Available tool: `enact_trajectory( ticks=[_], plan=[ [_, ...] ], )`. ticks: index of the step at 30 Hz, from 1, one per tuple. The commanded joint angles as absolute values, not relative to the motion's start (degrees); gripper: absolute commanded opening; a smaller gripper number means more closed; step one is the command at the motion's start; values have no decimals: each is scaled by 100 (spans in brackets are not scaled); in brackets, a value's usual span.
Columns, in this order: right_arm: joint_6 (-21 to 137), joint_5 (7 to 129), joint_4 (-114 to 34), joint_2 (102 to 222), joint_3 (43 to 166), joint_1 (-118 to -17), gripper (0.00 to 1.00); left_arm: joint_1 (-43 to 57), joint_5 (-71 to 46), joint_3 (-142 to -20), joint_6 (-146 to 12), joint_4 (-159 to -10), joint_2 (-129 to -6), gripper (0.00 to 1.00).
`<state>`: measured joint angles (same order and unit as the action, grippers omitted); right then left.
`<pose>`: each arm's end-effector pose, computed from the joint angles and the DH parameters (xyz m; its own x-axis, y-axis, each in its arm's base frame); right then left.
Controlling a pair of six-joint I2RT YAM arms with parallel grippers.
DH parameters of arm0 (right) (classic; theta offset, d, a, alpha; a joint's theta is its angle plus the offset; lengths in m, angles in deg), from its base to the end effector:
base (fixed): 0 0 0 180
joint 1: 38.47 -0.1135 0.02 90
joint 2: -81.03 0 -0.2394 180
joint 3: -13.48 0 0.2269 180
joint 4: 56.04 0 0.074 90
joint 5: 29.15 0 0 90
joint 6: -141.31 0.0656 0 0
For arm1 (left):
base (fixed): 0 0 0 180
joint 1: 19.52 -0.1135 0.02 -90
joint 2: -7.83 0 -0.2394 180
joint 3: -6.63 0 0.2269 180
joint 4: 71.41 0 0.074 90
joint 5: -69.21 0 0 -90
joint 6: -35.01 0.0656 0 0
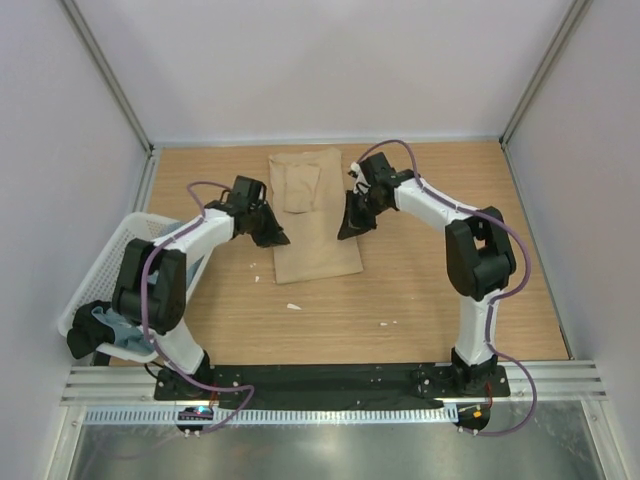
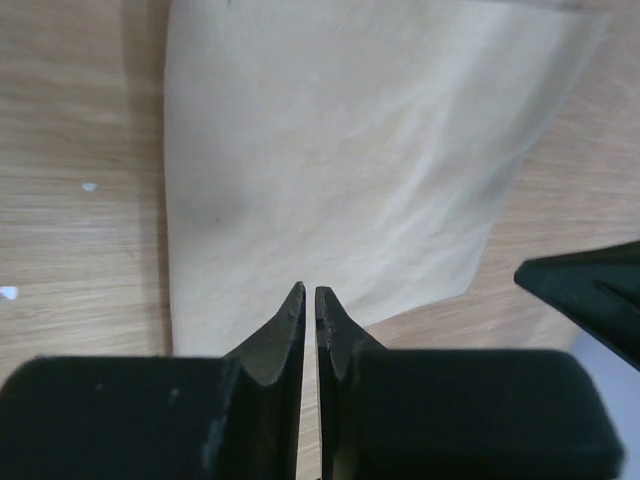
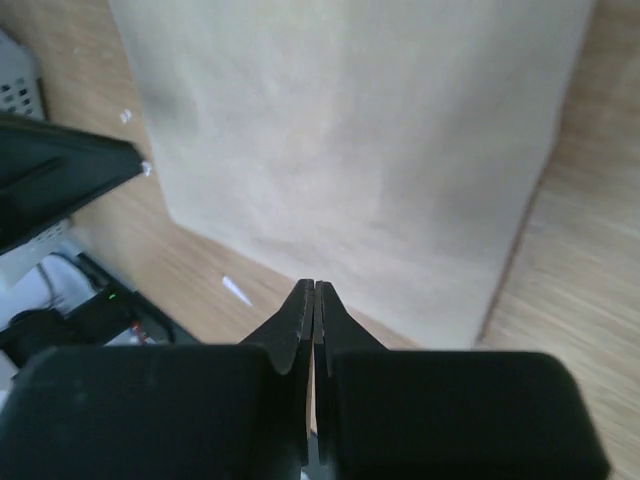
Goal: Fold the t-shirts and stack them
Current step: Fold the tshirt
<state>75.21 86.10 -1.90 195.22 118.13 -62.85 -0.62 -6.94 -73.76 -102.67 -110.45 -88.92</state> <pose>0.3537 0.1910 0.1748 -0.9675 -0.0361 -0.2505 -0.1681 0.8317 0.5292 0.3204 -0.1263 0.1740 -0.8519 -0.4671 -0.2366 -0.2775 0.7860 -0.5525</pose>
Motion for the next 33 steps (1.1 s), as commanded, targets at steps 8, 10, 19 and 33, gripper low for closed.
enact_trajectory(
  ticks=[8,10,19,33],
  plan=[
    [8032,11487,-1944,19949,10888,-6299,1,149,119,-6830,-10658,-9764,-9421,5],
    [7927,11543,-1804,20091,11011,-6491,1,158,49,-6733,-10754,-9817,-9448,3],
    [7733,11534,-1574,20707,11390,-7090,1,202,-118,-6065,-10843,-9773,-9000,2],
    [7601,11227,-1583,20698,10862,-6976,1,246,-356,-5520,-10773,-9984,-8315,15]
  ],
)
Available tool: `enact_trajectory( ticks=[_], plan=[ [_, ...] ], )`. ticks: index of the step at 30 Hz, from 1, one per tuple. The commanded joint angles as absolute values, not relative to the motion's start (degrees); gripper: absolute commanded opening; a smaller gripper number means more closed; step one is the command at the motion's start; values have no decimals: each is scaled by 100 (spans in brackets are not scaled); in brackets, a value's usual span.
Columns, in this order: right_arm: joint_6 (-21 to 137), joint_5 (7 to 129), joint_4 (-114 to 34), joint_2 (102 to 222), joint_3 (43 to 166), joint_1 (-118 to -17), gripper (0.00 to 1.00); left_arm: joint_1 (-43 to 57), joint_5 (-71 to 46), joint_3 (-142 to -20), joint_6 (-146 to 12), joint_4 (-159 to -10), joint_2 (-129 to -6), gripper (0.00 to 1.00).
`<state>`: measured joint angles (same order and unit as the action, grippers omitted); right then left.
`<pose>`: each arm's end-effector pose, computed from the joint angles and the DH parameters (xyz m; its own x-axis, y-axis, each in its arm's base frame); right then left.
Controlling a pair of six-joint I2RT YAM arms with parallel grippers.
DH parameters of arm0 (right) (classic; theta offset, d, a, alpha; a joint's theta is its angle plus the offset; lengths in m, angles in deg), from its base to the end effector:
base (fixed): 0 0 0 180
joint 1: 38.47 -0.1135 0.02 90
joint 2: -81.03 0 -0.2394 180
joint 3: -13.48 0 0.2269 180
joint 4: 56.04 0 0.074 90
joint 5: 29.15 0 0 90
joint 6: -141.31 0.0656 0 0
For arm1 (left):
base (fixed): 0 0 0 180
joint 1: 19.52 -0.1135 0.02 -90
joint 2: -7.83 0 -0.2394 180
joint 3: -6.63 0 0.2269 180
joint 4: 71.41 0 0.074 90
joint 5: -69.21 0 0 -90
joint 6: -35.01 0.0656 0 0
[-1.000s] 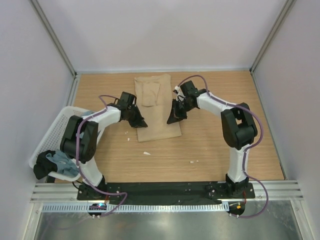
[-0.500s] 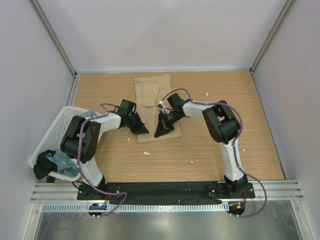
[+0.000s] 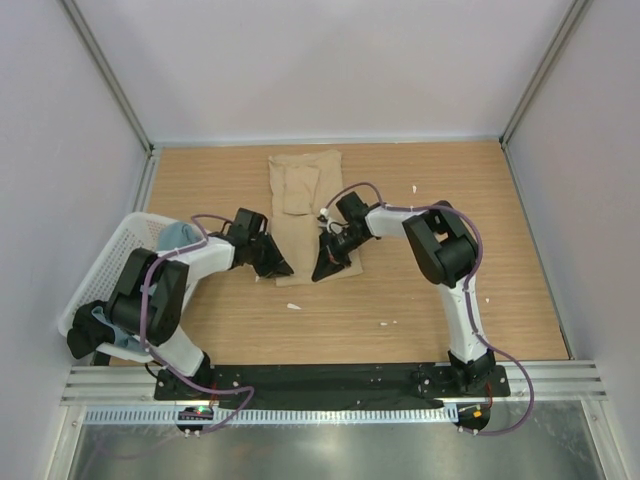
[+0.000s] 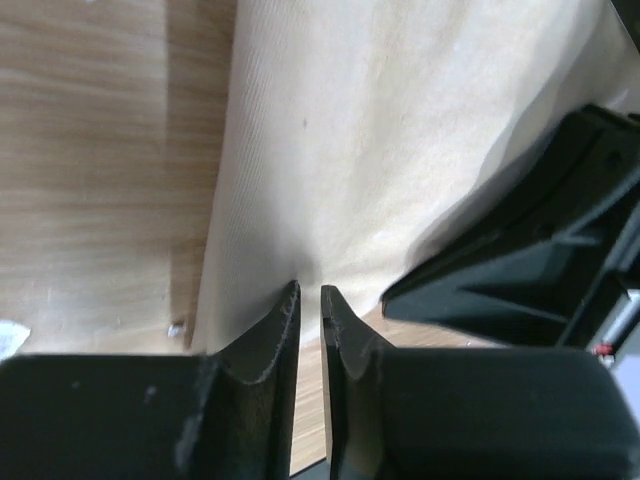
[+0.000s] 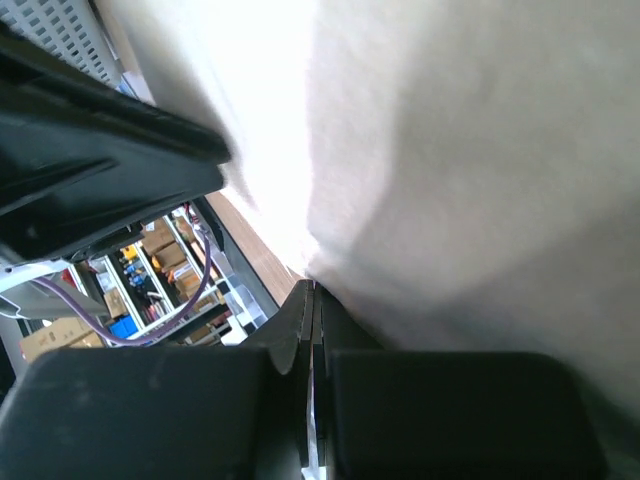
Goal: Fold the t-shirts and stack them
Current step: Fold the tshirt
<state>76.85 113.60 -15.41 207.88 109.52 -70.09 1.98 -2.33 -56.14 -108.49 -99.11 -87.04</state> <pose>0.3087 0.2514 0.0811 -0.9582 -0.2835 0.0381 -0.1330 0.5595 0.8181 0.2725 -0.1297 0.1137 -0.8769 -0.4741 -0.0792 -0.3515 0.7449 -0.5671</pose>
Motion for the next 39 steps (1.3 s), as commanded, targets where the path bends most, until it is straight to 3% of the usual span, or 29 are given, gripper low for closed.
enact_trajectory(
  ticks=[1,14,29,34,37,39],
  plan=[
    [7592,11200,-1592,20672,10836,-6976,1,254,-365,-5502,-10781,-9984,-8157,16],
    [7865,11191,-1961,20268,10317,-6818,1,263,-645,-5186,-10588,-9966,-8666,13],
    [7425,11235,-1750,19582,9281,-5589,2,263,-1015,-5071,-10342,-10353,-8754,10],
    [7303,10727,-1365,18950,8911,-5245,2,272,-997,-5256,-10237,-10651,-8368,11],
    [7153,10252,-890,18546,8929,-5096,6,316,-1006,-5510,-10201,-11221,-7946,21],
    [7179,10102,-845,18291,8797,-5087,9,369,-1068,-5643,-10254,-11407,-7463,38]
  ],
)
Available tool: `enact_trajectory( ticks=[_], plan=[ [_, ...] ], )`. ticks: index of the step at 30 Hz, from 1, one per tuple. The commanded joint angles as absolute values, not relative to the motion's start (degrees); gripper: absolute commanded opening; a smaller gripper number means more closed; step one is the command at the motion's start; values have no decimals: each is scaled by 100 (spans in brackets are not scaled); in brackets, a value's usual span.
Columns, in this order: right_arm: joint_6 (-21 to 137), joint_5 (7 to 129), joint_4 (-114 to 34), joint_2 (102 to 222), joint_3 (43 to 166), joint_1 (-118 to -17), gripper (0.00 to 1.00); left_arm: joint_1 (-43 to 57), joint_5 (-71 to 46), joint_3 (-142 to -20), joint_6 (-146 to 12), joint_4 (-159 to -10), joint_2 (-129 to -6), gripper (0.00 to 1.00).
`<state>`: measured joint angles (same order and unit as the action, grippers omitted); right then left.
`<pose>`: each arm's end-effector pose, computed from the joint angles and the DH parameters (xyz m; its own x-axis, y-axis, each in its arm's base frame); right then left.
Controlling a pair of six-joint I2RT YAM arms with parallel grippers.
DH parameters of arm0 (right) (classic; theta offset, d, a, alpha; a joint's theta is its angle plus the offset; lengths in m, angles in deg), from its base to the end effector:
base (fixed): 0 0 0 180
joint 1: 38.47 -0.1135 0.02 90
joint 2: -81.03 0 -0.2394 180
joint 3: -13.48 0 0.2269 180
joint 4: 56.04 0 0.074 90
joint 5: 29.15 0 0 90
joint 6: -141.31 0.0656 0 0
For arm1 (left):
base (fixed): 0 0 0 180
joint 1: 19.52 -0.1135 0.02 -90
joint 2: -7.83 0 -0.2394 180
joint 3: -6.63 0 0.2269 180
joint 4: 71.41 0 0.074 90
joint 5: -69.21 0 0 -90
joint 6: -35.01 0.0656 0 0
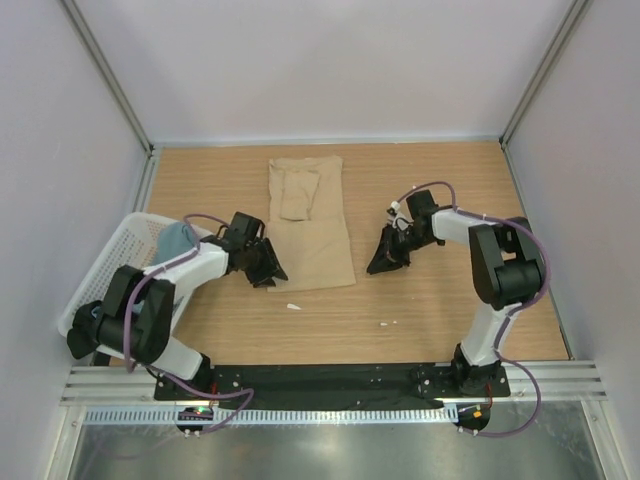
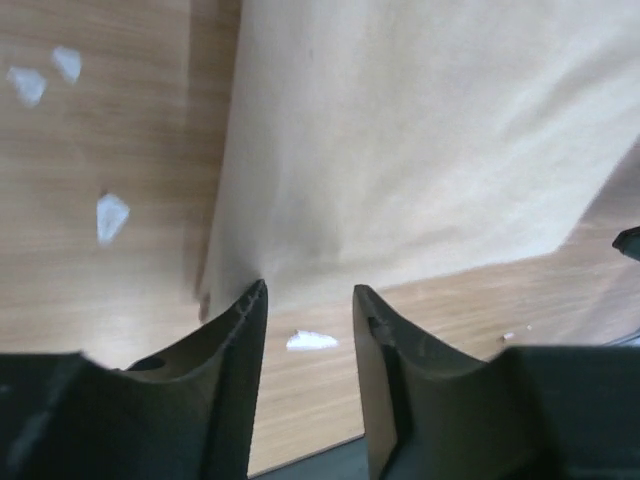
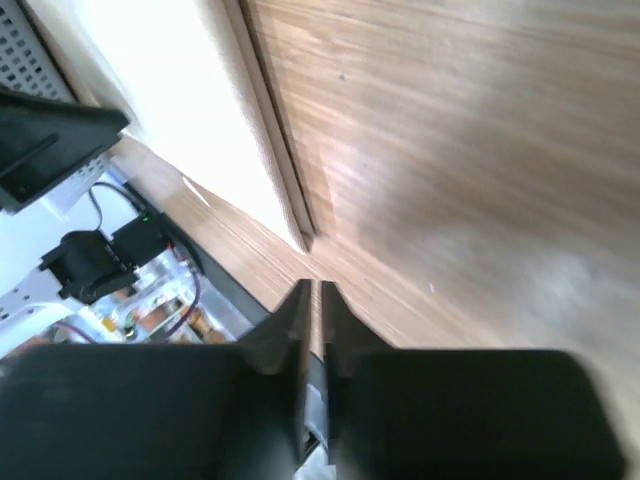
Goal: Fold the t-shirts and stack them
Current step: Fold the tshirt
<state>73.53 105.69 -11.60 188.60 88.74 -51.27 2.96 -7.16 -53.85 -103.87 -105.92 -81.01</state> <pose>0.2937 0.1142 0.1031 -0.9977 0.0483 0.0474 0.0676 0.6885 0.7221 0.2506 -0.1204 0.1225 -0.8955 -0.4217 -0.1419 -0.3098 0.8199 -0.4815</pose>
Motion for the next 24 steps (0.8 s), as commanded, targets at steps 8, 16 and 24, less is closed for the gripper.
enact_trajectory(
  ticks=[8,16,24],
  plan=[
    [8628,10084,-2470,17763,7734,-5288,45,413,-1243,-5485,-10517,-11996,-6609,55],
    [8980,9890,-2989,17745,7338,-5535,47,369,-1253,-4852,-11141,-11682,-6731,55],
    [9570,9996,-3816,18017,7126,-5614,45,167,-918,-4694,-11782,-11092,-7083,56]
  ],
)
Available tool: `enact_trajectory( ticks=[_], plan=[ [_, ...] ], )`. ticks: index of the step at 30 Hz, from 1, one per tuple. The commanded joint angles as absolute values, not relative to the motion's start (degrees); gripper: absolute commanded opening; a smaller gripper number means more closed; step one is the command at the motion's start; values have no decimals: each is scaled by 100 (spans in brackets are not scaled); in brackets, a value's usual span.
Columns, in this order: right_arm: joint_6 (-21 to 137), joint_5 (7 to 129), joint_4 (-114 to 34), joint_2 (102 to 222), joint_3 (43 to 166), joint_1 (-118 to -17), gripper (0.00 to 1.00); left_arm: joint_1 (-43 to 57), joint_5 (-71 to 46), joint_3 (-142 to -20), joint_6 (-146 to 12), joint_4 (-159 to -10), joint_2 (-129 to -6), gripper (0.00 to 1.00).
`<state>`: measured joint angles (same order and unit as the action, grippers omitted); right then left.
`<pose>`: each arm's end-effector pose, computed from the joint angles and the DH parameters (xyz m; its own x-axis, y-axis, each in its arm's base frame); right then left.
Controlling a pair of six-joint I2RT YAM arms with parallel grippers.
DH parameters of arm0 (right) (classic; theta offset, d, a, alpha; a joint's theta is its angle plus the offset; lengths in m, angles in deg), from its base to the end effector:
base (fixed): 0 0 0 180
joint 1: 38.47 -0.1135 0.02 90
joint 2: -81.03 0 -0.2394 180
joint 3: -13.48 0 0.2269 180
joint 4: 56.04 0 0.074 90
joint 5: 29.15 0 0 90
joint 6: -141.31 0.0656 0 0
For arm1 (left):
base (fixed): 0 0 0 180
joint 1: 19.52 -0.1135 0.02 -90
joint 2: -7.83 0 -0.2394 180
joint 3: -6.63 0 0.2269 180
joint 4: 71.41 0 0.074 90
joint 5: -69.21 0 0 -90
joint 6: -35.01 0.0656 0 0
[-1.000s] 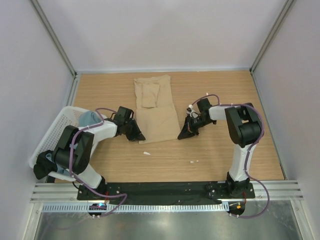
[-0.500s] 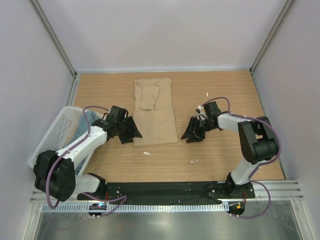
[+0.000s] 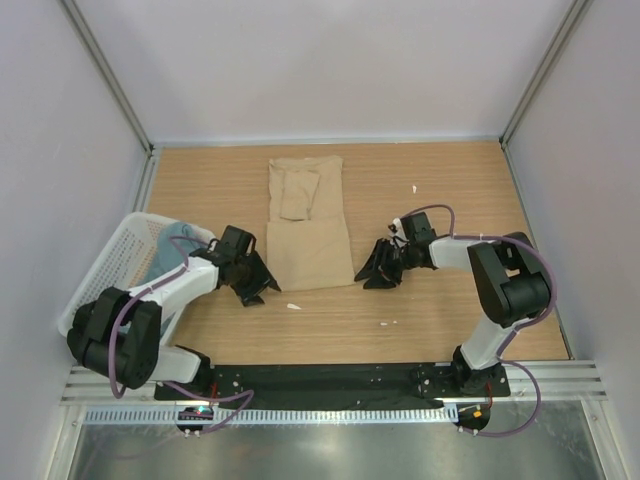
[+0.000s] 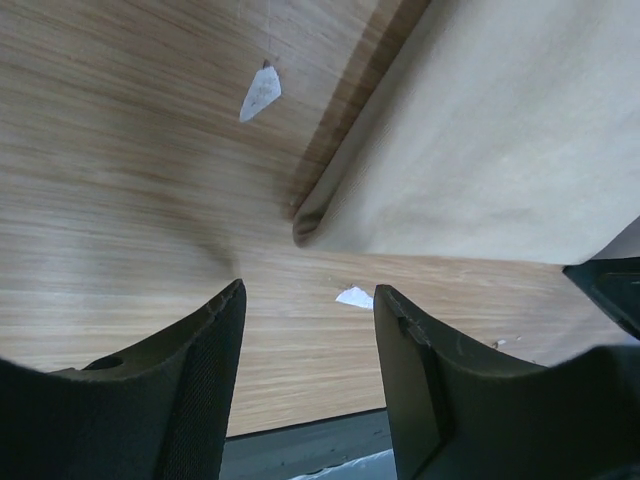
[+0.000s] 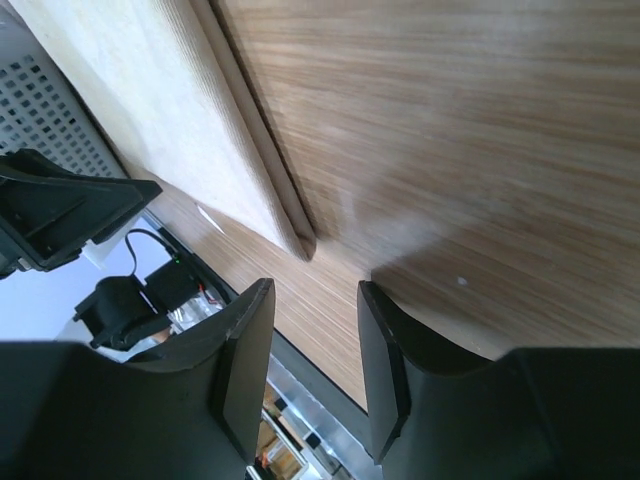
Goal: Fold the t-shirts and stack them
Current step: Fold the tshirt
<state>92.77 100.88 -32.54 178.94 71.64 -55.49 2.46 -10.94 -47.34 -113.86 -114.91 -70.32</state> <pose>0.2586 0.1233 0.0946 -0.9716 0.2328 0.0430 0.1899 0.6583 0.7284 0.2095 -0.0967 0.1266 -0.8107 -0.5823 -0.0609 -0.5125 0.7561 -0.4069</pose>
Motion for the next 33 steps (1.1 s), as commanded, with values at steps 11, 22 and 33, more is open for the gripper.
enact_trajectory(
  ticks=[11,22,33],
  plan=[
    [9807,9698,-3824,18026,7206,-5781,42,-18,-988,-4166,-12609,-10669,-7022,50],
    [10009,9276,-3763,18053,7267,-6115,42,-44,-1226,-4280,-12636,-10635,-7154,44],
    [10027,8968,-3561,17991,7276,-6124,43,-27,-1120,-4456,-12425,-10984,-7295,48]
  ],
)
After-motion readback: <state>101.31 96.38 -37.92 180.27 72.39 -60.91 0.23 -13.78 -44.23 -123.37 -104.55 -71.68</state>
